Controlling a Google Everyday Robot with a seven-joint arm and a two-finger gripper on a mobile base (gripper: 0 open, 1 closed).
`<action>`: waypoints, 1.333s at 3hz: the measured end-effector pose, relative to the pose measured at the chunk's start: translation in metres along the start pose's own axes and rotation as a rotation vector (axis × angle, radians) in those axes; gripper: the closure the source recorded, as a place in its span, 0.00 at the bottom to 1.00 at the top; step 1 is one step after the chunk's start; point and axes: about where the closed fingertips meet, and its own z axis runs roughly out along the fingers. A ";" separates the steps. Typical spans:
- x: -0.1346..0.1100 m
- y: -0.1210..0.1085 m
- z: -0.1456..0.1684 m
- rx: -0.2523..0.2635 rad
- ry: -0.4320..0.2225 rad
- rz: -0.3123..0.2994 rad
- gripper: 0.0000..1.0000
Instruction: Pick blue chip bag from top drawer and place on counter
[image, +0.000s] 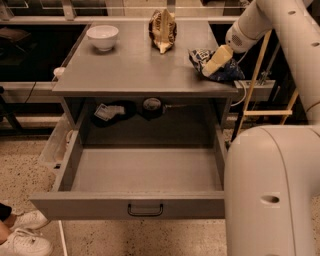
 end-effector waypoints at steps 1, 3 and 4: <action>-0.028 0.007 -0.049 0.092 -0.032 0.024 0.00; -0.078 0.021 -0.182 0.416 -0.241 0.134 0.00; -0.059 0.042 -0.280 0.596 -0.354 0.175 0.00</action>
Offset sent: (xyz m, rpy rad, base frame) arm -0.2732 0.0308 0.1122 -0.3260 -0.1900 -0.4494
